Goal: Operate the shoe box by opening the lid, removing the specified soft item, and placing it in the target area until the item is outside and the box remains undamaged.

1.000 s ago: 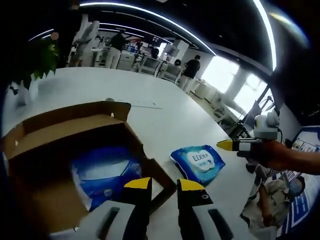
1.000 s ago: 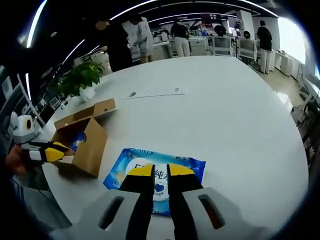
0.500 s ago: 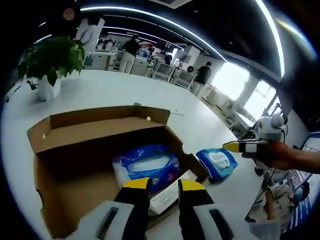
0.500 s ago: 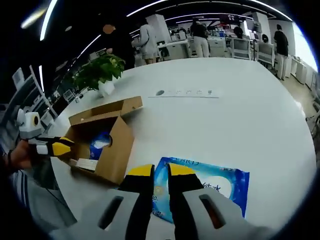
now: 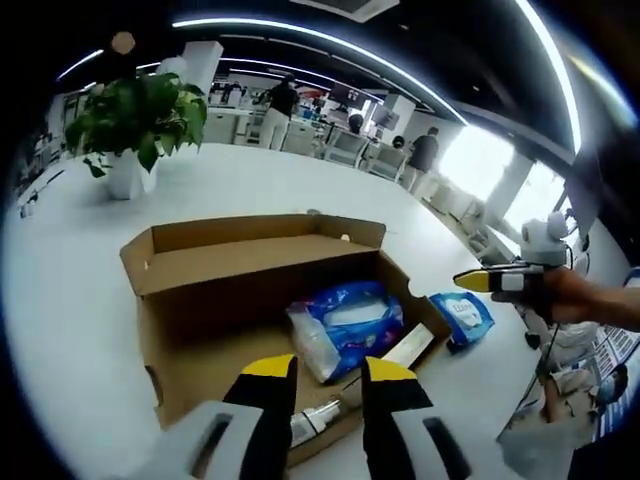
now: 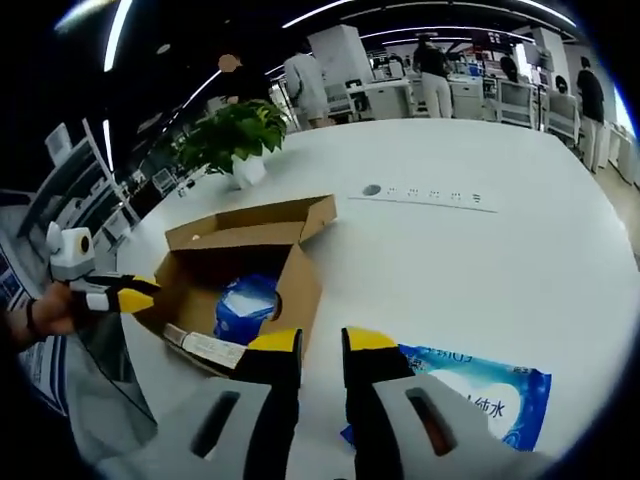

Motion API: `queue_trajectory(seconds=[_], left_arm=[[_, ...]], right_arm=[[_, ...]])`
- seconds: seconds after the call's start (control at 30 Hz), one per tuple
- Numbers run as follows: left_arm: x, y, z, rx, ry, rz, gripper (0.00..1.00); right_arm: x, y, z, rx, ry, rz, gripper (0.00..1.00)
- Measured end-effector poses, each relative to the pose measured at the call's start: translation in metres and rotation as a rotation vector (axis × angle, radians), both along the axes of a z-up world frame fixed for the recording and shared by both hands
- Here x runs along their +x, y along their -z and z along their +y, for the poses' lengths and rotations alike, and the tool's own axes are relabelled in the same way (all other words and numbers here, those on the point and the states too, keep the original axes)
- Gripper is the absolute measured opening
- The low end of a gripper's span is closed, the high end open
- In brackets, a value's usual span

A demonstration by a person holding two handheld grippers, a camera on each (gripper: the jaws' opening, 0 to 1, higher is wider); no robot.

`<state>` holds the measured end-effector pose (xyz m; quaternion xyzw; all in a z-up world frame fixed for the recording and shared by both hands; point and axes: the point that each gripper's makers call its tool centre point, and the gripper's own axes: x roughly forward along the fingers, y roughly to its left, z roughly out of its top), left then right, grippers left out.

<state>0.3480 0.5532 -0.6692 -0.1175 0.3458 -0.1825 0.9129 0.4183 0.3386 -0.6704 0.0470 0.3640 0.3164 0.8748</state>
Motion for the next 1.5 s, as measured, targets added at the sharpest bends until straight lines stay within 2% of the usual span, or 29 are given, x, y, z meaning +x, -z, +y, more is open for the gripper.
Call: queue_trajectory(seconds=[0.1, 0.57, 1.03, 1.33, 1.5], left_arm=[[-0.003, -0.001, 0.011, -0.001, -0.021, 0.000, 0.26], [-0.010, -0.006, 0.037, 0.011, -0.047, -0.014, 0.28], [-0.022, -0.005, 0.055, 0.009, -0.068, -0.013, 0.28], [-0.027, -0.008, 0.064, 0.006, -0.084, -0.019, 0.29], [-0.028, -0.008, 0.068, 0.008, -0.088, -0.021, 0.29]], right_arm=[[-0.002, 0.000, 0.011, 0.001, -0.034, 0.002, 0.16], [-0.011, -0.002, 0.051, -0.014, -0.163, 0.002, 0.19], [-0.016, -0.002, 0.075, -0.054, -0.270, -0.014, 0.28], [-0.021, 0.007, 0.089, -0.094, -0.343, -0.010, 0.32], [-0.016, 0.010, 0.093, -0.114, -0.364, -0.015, 0.34]])
